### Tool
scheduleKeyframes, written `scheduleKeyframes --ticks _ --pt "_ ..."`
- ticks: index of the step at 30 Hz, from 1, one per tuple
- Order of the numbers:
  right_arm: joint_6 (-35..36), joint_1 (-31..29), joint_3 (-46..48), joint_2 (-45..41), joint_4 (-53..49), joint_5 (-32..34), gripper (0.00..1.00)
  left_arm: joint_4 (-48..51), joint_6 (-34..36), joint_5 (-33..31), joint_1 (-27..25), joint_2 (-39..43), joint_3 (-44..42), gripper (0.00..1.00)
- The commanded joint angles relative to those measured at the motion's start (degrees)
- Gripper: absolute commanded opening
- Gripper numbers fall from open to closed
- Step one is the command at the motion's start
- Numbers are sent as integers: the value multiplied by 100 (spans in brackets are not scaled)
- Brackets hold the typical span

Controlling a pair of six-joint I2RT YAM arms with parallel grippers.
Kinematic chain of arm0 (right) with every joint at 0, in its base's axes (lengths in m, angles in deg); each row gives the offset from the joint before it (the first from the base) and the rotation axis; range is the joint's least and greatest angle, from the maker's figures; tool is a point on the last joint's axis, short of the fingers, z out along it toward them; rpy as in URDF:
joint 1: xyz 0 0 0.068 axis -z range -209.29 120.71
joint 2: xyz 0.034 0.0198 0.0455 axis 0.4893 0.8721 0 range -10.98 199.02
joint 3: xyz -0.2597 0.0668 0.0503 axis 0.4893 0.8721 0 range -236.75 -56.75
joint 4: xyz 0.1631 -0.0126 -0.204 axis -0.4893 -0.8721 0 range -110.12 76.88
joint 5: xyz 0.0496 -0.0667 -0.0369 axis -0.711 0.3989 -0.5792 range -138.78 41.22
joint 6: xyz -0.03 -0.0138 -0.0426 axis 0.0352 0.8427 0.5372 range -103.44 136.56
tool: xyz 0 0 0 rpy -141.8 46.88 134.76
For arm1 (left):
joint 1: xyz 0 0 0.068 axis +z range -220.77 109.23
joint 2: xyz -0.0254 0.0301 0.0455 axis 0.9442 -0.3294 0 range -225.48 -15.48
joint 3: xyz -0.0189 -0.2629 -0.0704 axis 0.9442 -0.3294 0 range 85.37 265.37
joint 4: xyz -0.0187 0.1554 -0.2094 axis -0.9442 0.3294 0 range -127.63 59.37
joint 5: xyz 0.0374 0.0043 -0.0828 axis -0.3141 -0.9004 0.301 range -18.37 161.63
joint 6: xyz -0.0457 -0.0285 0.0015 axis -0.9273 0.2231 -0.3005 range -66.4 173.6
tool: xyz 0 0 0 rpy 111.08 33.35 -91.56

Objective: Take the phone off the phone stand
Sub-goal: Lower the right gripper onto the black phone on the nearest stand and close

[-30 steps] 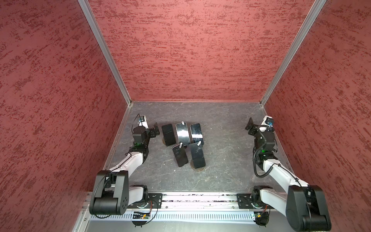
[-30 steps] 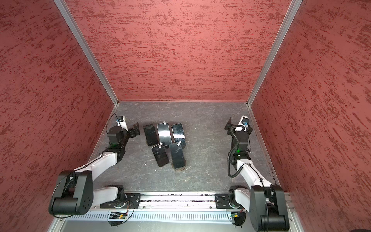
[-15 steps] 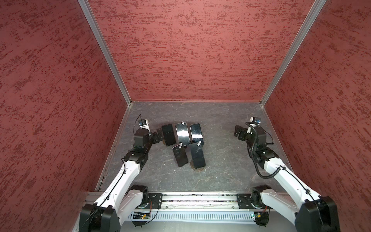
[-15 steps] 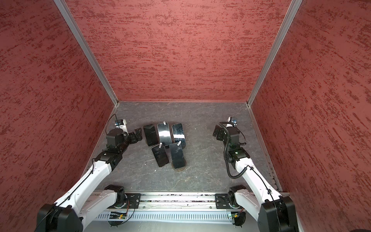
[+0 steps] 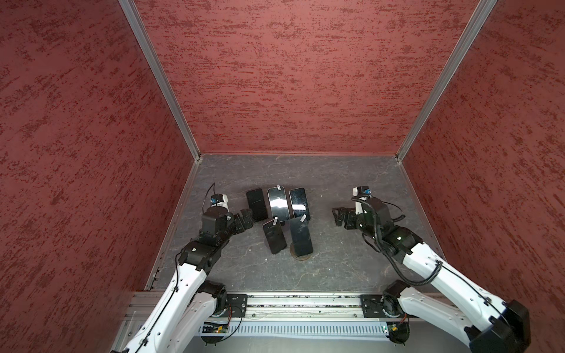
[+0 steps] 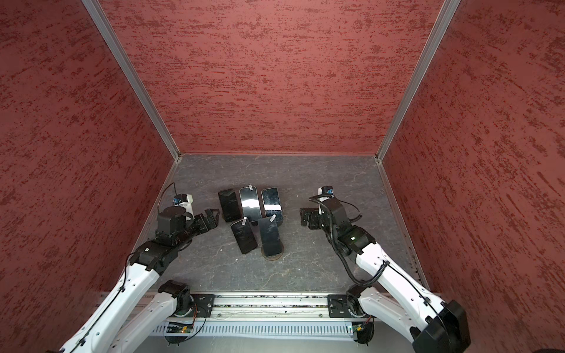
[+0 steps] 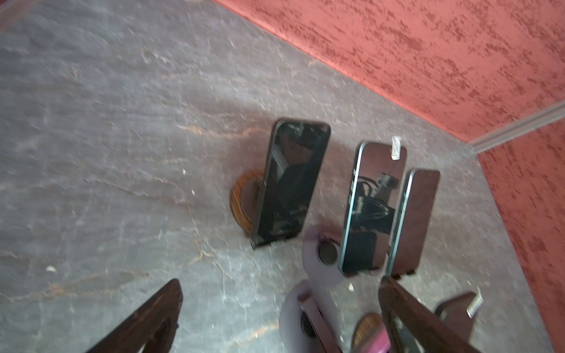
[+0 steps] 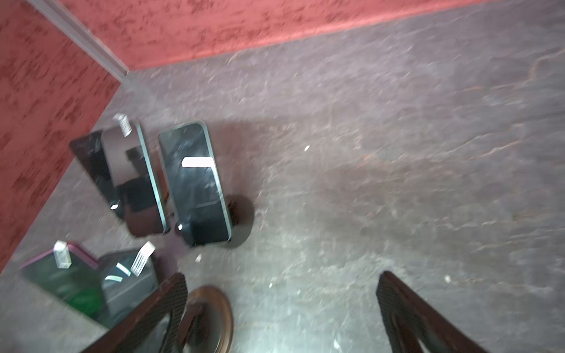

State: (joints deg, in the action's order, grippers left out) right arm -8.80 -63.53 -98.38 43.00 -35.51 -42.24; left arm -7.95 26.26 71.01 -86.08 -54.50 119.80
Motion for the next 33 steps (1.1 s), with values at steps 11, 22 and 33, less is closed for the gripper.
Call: scheduleKeyframes --ticks 11,22,33 --pt "-609 -1622 -281 691 -242 354 99 784 -422 184 -602 417 263 100" --pt "-636 -3013 -1400 2402 -634 1858 99 689 -453 238 -666 418 276 99" --pt "-1131 -3300 -2128 3608 -1057 2422 99 728 -304 229 -676 440 261 100"
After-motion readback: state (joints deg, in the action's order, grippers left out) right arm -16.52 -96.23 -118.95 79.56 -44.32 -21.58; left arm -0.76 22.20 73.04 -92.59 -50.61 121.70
